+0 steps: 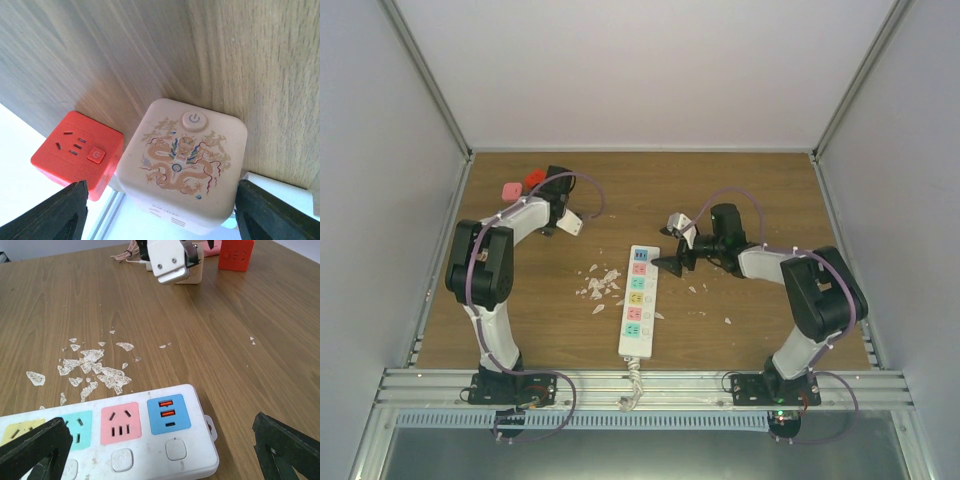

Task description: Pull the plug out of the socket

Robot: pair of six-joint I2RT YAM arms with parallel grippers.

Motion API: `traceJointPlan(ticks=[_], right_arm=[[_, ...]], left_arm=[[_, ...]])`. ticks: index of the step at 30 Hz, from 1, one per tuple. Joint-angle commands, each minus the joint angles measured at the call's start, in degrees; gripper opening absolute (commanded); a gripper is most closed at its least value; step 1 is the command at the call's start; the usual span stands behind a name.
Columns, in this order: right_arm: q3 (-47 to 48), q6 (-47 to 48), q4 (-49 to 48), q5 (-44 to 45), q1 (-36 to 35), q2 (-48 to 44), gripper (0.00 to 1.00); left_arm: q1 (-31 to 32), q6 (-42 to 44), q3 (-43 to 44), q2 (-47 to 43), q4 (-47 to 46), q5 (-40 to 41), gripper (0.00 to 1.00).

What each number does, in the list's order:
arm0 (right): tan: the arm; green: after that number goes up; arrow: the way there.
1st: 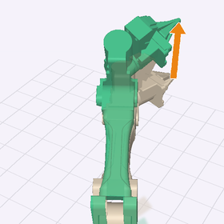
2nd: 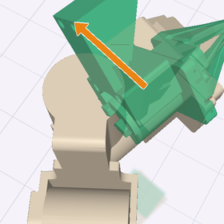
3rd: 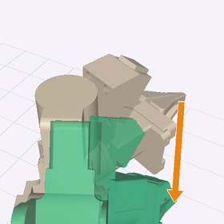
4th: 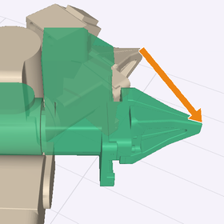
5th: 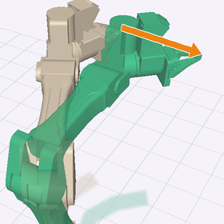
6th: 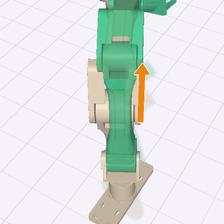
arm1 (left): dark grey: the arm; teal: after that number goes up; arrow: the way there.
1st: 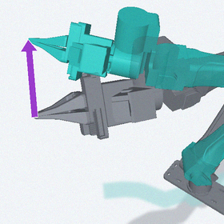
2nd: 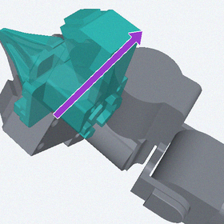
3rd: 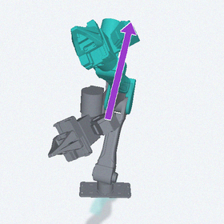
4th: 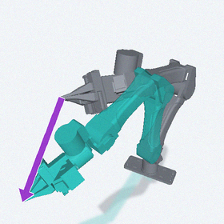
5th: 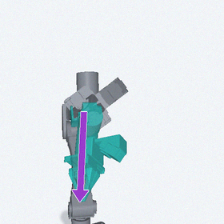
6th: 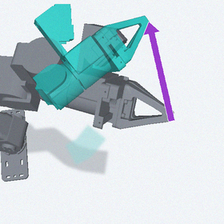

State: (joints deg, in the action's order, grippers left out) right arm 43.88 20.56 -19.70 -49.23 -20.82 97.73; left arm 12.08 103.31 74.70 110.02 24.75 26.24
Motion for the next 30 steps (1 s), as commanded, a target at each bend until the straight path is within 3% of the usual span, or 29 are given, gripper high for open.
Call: traceJointPlan(ticks=[1, 9, 18, 24, 30], right_arm=[[1.29, 0.66, 2.92, 0.62, 0.57, -3.24, 1.0], [3.57, 3.45, 10.73, 1.59, 0.75, -7.54, 1.0], [4.2, 12.78, 26.03, -0.3, -0.45, -15.76, 1.0], [6.25, 22.22, 39.74, 1.01, -8.28, -19.67, 1.0], [6.13, 25.13, 43.94, 6.1, -21.58, -20.36, 1.0]], left_arm=[[0.43, -6.74, 2.98, -4.66, 5.85, -7.43, 0.8], [0.93, -15.3, 1.61, -13.92, 15.28, -23.57, 0.82], [2.43, -22.72, -1.97, -23.06, 17.76, -40.73, 0.84], [0.2, -33.04, -1.93, -24.65, 18.09, -54.28, 0.84], [-2.64, -45.28, -8.52, -26.85, 7.4, -62.06, 0.84]])
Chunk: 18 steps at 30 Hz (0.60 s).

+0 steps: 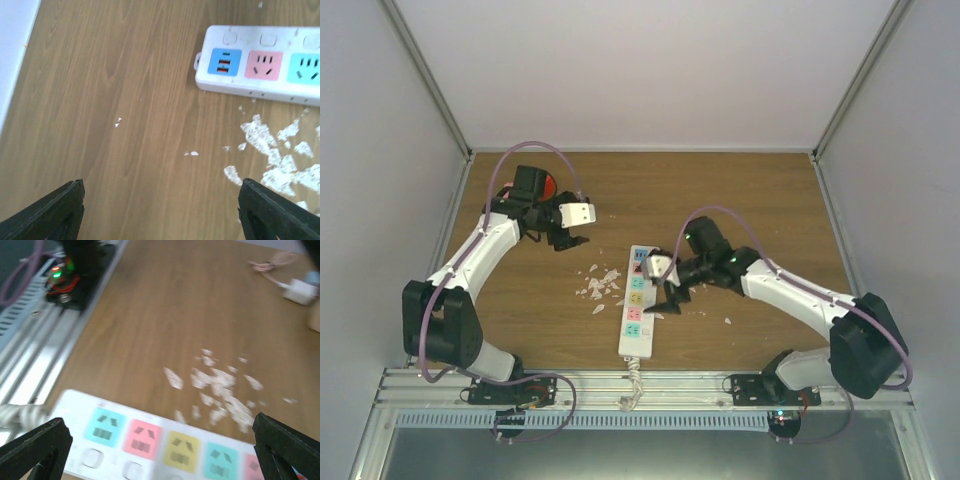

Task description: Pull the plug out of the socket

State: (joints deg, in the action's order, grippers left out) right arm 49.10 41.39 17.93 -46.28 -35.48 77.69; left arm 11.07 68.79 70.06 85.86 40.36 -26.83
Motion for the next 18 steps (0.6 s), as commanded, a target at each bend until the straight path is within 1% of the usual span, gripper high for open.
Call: traceJointPlan(ticks=[1, 5, 9, 12, 15, 18], right_arm=[[1.05, 4.66, 6.54, 4.32, -9.3, 0.25, 1.0], [1.09, 5.42, 5.64, 10.49, -17.09, 3.0, 1.0], [2.43, 5.94, 5.21, 14.62, -22.82, 7.58, 0.99], [4.75, 5.22, 5.45, 15.67, -25.78, 11.38, 0.99], [7.59, 3.93, 5.89, 14.86, -27.22, 14.95, 0.98], [9.42, 3.82, 5.69, 16.52, -28.32, 18.33, 0.97]], left_arm=[[-2.22, -12.59, -4.5, -2.91, -9.74, -9.98, 0.84], [-4.73, -20.53, -5.91, -3.38, -14.41, -12.58, 0.84], [-6.16, -24.58, -7.58, -4.53, -16.45, -14.81, 0.84], [-6.15, -25.93, -9.12, -5.72, -17.65, -15.39, 0.84], [-6.18, -26.96, -9.91, -6.3, -18.38, -16.54, 0.84], [-6.16, -28.13, -10.41, -6.59, -19.14, -17.83, 0.85]])
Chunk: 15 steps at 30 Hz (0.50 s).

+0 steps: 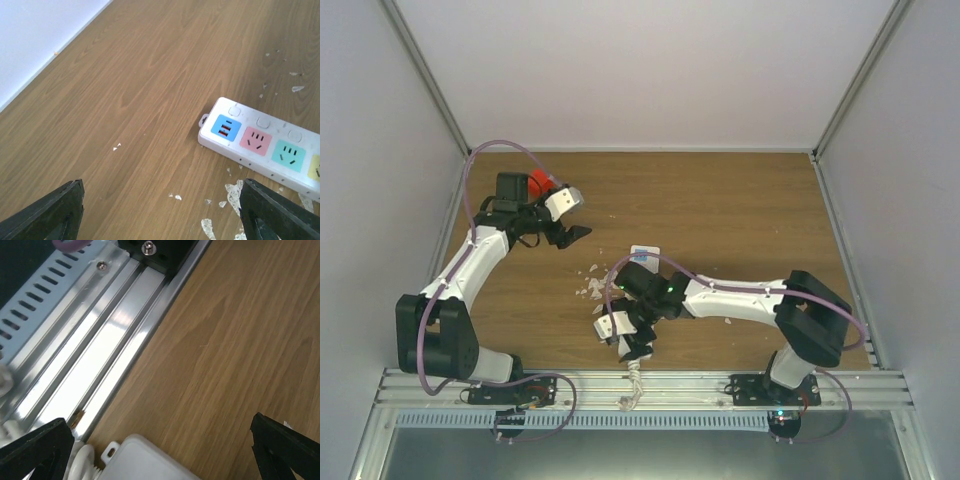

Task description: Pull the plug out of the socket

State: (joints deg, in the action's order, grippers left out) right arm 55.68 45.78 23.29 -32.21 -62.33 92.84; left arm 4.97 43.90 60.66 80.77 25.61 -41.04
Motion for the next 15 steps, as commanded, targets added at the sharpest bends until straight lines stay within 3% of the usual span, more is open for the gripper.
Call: traceJointPlan(ticks=[1, 15], right_arm=[[3.05, -0.4, 0.21, 3.39, -1.79, 4.14, 0.97], [1.75, 2.03, 5.83, 7.54, -0.14, 9.14, 0.93]], left_arm=[[-0.13, -3.45, -1.14, -1.51, -4.57, -3.98, 0.85], [-0.06, -4.33, -1.74, -1.09, -5.4, -5.08, 0.85]])
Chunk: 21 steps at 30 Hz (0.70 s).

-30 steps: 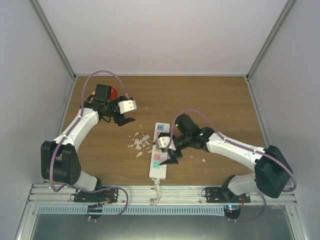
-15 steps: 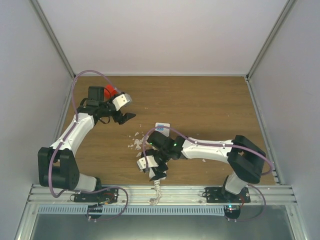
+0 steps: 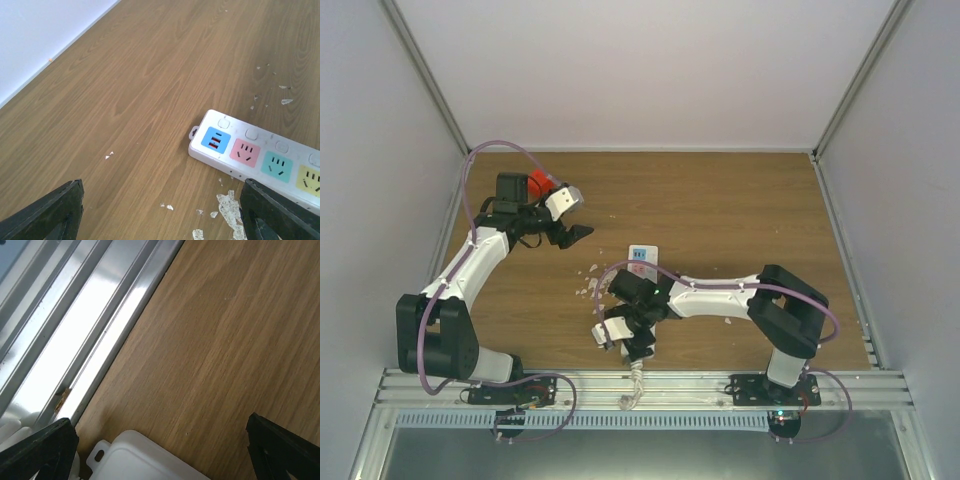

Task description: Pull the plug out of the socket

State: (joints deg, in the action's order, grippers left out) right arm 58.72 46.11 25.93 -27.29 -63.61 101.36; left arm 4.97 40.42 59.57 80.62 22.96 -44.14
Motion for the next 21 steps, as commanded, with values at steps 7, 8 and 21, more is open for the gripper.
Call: traceJointPlan(ticks=[7, 8, 21], right_arm=[[-6.02, 7.25, 4.63, 4.92, 9.93, -2.86, 0.89], [-6.64, 8.69, 4.8, 5.41, 11.73, -3.7, 0.89], [-13.11, 25.42, 2.88, 12.22, 29.71, -8.99, 0.92]], left_arm=[[-0.06, -0.46, -0.42, -0.87, -2.43, -2.75, 0.85], [-0.05, -0.39, -0.38, -0.76, -2.46, -2.83, 0.85], [-0.01, -0.26, -1.79, -0.6, -3.07, -4.57, 0.85]])
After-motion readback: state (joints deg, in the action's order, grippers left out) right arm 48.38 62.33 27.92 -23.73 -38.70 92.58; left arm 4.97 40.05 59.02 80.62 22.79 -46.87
